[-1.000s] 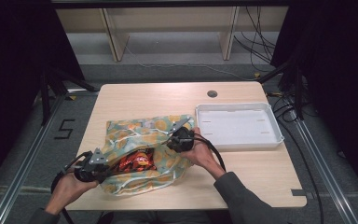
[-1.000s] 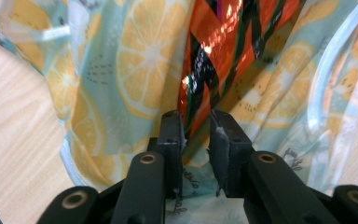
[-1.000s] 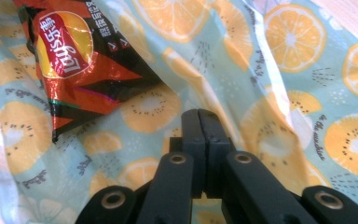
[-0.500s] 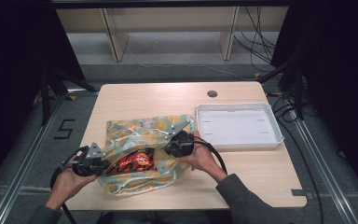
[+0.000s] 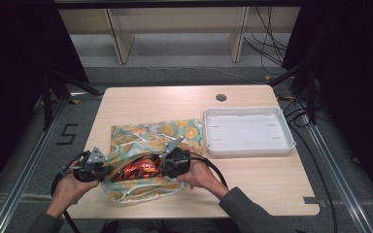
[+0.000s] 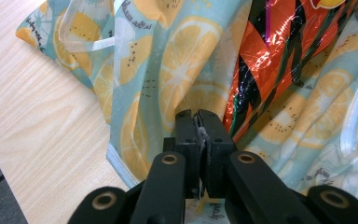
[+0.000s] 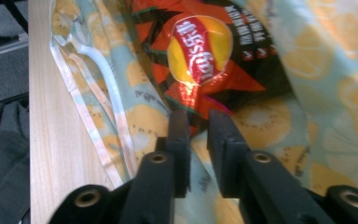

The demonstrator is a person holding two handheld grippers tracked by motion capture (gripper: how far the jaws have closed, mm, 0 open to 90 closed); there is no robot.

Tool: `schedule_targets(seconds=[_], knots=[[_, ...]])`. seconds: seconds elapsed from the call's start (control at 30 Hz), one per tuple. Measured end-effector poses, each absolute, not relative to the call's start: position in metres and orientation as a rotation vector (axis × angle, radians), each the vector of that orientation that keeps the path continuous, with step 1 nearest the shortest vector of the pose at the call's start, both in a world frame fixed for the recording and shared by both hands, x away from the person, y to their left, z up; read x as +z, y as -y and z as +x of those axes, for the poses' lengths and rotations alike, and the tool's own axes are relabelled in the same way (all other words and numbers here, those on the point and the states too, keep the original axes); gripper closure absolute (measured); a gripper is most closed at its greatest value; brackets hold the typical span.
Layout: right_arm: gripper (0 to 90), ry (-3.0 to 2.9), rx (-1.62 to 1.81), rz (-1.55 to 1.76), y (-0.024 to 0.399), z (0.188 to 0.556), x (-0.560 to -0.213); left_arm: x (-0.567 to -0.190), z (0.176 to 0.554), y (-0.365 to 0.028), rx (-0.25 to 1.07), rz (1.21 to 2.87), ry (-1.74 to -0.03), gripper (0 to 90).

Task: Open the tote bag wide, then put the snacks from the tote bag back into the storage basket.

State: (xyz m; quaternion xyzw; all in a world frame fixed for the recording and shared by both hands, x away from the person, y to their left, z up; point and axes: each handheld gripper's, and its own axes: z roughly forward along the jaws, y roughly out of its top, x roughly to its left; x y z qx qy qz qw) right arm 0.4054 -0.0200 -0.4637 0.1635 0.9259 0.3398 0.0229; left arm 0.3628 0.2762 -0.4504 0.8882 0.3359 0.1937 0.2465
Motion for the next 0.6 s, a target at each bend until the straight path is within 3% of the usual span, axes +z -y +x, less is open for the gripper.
schedule_targets(seconds=[0.13, 0.23, 0.4, 0.6], knots=[[68.7, -2.866, 1.020, 0.510, 0.009, 0.403, -0.468, -0.450, 0.363, -0.276, 0.528, 2.422, -0.913, 86.3], [68.6, -2.851, 0.983, 0.508, 0.003, 0.402, -0.472, -0.451, 0.360, -0.275, 0.499, 2.389, -0.953, 84.7], [88.8, -2.842, 0.958, 0.478, -0.001, 0.405, -0.477, -0.451, 0.359, -0.272, 0.479, 2.378, -0.958, 82.0], [90.0, -2.839, 0.962, 0.484, 0.004, 0.405, -0.473, -0.450, 0.358, -0.274, 0.472, 2.394, -0.945, 79.9]])
